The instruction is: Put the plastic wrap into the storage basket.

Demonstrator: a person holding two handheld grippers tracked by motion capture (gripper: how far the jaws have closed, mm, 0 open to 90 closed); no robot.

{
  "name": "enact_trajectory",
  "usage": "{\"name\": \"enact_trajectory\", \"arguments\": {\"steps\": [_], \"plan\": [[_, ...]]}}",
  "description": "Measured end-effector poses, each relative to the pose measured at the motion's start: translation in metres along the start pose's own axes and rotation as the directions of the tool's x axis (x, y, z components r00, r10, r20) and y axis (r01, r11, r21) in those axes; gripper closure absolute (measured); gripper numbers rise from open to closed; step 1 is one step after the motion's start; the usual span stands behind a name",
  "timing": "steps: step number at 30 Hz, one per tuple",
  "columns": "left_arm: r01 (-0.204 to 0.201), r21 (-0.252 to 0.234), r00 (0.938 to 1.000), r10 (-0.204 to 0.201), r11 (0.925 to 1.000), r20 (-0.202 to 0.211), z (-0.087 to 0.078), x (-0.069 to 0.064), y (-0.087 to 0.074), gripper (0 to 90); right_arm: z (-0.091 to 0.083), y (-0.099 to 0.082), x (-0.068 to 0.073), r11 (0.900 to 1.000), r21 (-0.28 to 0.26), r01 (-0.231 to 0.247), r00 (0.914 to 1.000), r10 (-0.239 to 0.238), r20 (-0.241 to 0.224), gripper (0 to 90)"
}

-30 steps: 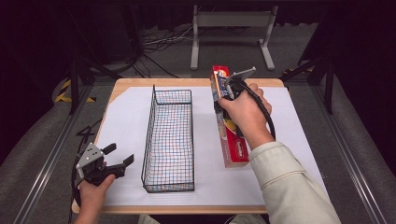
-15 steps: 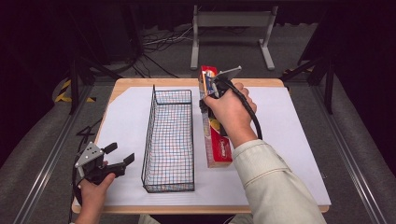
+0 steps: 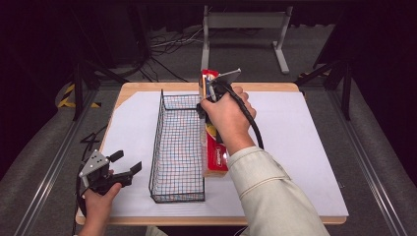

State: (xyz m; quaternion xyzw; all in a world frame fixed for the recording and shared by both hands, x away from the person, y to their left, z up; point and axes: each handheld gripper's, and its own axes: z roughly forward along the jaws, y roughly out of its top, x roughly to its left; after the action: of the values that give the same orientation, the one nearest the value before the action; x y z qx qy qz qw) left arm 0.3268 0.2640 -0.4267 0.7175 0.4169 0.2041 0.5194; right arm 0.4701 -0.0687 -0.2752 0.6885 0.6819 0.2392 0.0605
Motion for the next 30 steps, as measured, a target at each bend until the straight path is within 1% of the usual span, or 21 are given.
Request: {"name": "enact_trajectory", "arguments": {"steps": [4, 6, 8, 9, 10, 11, 12, 15, 17, 19, 22, 27, 30], "plan": [[0.006, 0.000, 1.0000, -0.006, 1.0000, -0.002, 0.000, 0.000, 0.000, 15.7, 0.003, -0.001, 0.007, 0.9999, -0.003, -0.011, 0.9999, 0.011, -0.003, 40.4], [0.000, -0.001, 1.0000, 0.000, 1.0000, 0.000, 0.000, 0.000, 0.000, 15.7, 0.005, -0.002, 0.011, 0.9999, 0.001, -0.014, 0.9999, 0.014, -0.004, 40.4], [-0.004, 0.000, 1.0000, 0.004, 1.0000, -0.002, 0.000, 0.000, 0.000, 15.7, 0.007, -0.002, 0.014, 0.9998, 0.008, -0.016, 0.9997, 0.016, -0.020, 40.5], [-0.004, 0.000, 1.0000, 0.004, 1.0000, -0.002, 0.000, 0.000, 0.000, 15.7, 0.007, -0.002, 0.014, 0.9998, 0.008, -0.016, 0.9997, 0.016, -0.020, 40.5], [-0.003, 0.000, 1.0000, 0.003, 1.0000, -0.002, -0.001, -0.001, 0.000, 15.7, 0.009, -0.003, 0.017, 1.0000, 0.005, -0.007, 0.9996, 0.007, -0.026, 40.4], [-0.004, 0.001, 1.0000, 0.004, 1.0000, -0.003, -0.001, -0.001, 0.000, 15.7, 0.009, -0.003, 0.017, 1.0000, 0.005, -0.007, 0.9996, 0.007, -0.026, 40.4], [0.002, 0.001, 1.0000, -0.002, 1.0000, -0.006, -0.001, -0.001, 0.000, 15.7, 0.011, -0.003, 0.020, 1.0000, 0.003, 0.002, 0.9997, -0.002, -0.023, 40.4], [0.001, 0.003, 1.0000, -0.001, 1.0000, -0.010, -0.003, 0.000, -0.001, 15.7, 0.014, -0.004, 0.025, 0.9999, 0.000, 0.015, 0.9996, -0.015, -0.025, 40.4], [0.001, 0.002, 0.9999, -0.001, 1.0000, -0.011, -0.003, 0.000, -0.001, 15.7, 0.016, -0.004, 0.028, 0.9999, -0.011, 0.004, 0.9996, -0.004, -0.028, 40.3], [0.000, 0.001, 0.9998, 0.000, 1.0000, -0.021, -0.005, 0.001, -0.003, 15.7, 0.018, -0.004, 0.031, 0.9996, -0.027, 0.004, 0.9995, -0.005, -0.030, 40.3], [0.009, -0.003, 0.9995, -0.009, 1.0000, -0.029, -0.009, 0.002, -0.004, 15.7, 0.020, -0.005, 0.036, 0.9994, -0.030, 0.018, 0.9990, -0.019, -0.040, 40.2], [0.012, -0.004, 0.9992, -0.012, 0.9999, -0.037, -0.013, 0.003, -0.006, 15.7, 0.026, -0.008, 0.044, 0.9988, -0.044, 0.020, 0.9980, -0.023, -0.059, 40.2], [0.011, -0.003, 0.9992, -0.011, 0.9999, -0.038, -0.013, 0.003, -0.006, 15.7, 0.029, -0.009, 0.047, 0.9989, -0.041, 0.022, 0.9977, -0.025, -0.064, 40.2]]}}
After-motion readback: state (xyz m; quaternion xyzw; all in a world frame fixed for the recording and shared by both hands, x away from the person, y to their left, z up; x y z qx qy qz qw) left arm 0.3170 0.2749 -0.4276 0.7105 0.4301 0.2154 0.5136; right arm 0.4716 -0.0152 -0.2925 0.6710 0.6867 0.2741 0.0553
